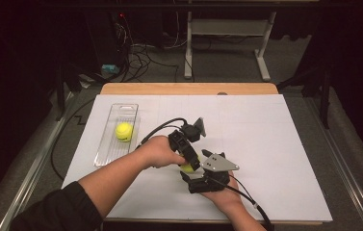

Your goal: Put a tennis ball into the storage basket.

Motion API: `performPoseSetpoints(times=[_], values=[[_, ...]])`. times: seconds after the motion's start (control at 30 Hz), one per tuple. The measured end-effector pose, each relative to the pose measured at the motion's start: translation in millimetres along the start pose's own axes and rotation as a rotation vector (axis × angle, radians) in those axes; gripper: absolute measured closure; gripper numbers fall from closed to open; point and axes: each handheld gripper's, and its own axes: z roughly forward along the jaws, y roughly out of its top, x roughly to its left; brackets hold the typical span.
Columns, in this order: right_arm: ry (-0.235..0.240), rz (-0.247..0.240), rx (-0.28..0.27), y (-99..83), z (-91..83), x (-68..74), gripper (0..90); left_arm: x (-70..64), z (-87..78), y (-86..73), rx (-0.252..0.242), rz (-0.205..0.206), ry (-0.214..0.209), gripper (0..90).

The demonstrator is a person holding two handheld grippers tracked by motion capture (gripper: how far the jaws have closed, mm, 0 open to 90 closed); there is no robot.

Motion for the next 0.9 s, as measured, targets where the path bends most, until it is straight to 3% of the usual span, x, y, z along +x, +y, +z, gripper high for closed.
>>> performPoseSetpoints(times=[0.33,0.5,0.9], values=[[0.0,-0.016,-0.006,-0.5,-2.2,-0.5,0.0,2.7,-1.6,-2.1,0.005,-0.017,0.024,26.7],[-0.003,0.0,-0.008,-1.1,-4.6,-2.5,0.0,6.8,-3.8,-4.5,0.002,-0.031,0.031,26.7],[-0.027,0.008,-0.002,-5.8,-16.1,-14.5,0.0,14.7,-4.6,-9.1,0.02,-0.042,0.056,26.7]])
